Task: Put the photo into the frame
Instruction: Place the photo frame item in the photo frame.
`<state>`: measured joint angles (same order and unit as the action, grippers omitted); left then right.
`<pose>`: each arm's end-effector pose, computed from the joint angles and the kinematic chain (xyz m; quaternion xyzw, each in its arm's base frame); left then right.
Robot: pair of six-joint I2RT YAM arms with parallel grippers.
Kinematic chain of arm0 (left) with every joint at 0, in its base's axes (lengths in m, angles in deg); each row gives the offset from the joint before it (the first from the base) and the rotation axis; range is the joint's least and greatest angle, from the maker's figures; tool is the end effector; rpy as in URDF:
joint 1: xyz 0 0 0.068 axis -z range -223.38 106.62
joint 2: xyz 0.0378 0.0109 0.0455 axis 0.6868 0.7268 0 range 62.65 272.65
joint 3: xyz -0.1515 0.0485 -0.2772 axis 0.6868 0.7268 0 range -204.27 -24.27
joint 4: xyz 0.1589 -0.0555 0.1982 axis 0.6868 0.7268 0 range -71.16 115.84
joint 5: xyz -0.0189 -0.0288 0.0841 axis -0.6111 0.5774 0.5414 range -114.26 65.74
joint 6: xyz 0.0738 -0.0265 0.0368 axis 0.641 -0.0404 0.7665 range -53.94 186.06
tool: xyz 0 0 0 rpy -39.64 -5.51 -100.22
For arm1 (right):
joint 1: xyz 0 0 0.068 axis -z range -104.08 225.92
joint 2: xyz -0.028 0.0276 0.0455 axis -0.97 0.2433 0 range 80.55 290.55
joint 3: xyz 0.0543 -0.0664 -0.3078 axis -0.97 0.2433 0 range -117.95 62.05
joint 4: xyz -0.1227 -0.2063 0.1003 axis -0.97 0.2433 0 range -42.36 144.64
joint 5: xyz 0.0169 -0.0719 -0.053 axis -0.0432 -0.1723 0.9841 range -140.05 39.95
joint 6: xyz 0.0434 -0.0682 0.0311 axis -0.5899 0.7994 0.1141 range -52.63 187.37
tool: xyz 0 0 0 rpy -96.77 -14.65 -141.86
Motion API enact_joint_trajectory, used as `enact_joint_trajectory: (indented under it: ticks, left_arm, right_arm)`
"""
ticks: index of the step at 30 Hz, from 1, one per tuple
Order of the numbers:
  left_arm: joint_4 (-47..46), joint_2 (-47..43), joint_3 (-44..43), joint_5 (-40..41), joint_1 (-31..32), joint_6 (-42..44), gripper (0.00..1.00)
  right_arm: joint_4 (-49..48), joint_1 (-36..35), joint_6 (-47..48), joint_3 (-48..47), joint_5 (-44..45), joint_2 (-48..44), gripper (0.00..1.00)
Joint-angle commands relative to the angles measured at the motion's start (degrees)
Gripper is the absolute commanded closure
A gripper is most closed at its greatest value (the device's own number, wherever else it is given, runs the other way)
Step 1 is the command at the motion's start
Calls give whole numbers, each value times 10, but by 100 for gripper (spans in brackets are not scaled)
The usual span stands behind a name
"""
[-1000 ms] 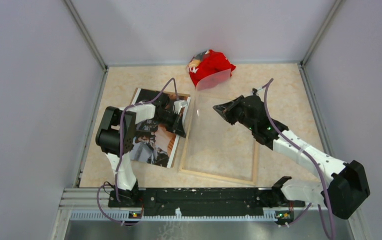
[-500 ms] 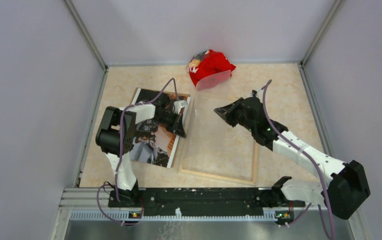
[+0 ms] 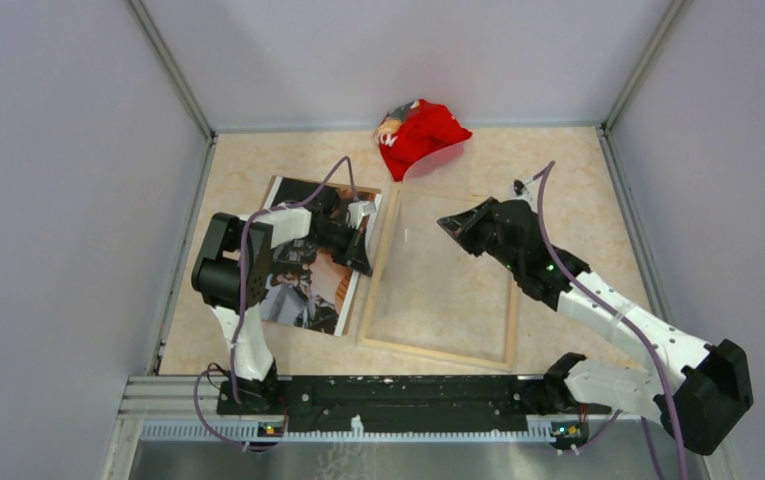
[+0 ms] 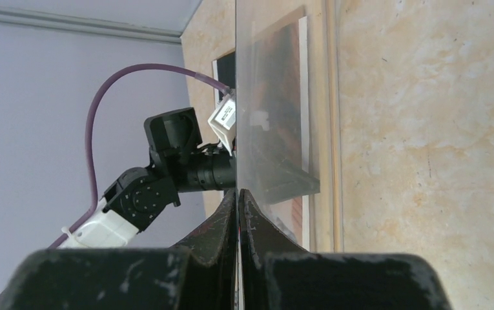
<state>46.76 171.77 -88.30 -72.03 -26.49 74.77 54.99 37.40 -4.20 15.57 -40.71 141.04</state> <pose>0.3407 -0.1628 0.1583 0.2587 0.8686 -0.4091 0.1061 0.2083 0.1500 0.3298 0.2782 0.7761 0.4220 0.3770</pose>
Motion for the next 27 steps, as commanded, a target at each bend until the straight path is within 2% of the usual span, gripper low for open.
enact_joint_trajectory:
  ticks: [1, 13, 27]
  left_arm:
    - [3, -19, -7, -18, 0, 5, 100]
    - [4, -19, -8, -21, 0, 5, 100]
    - [9, -21, -8, -21, 0, 7, 100]
  right_arm:
    - [-1, -7, 31, 9, 17, -4, 100]
    - [15, -7, 84, -12, 28, 19, 100]
    - [52, -7, 154, -31, 69, -5, 100]
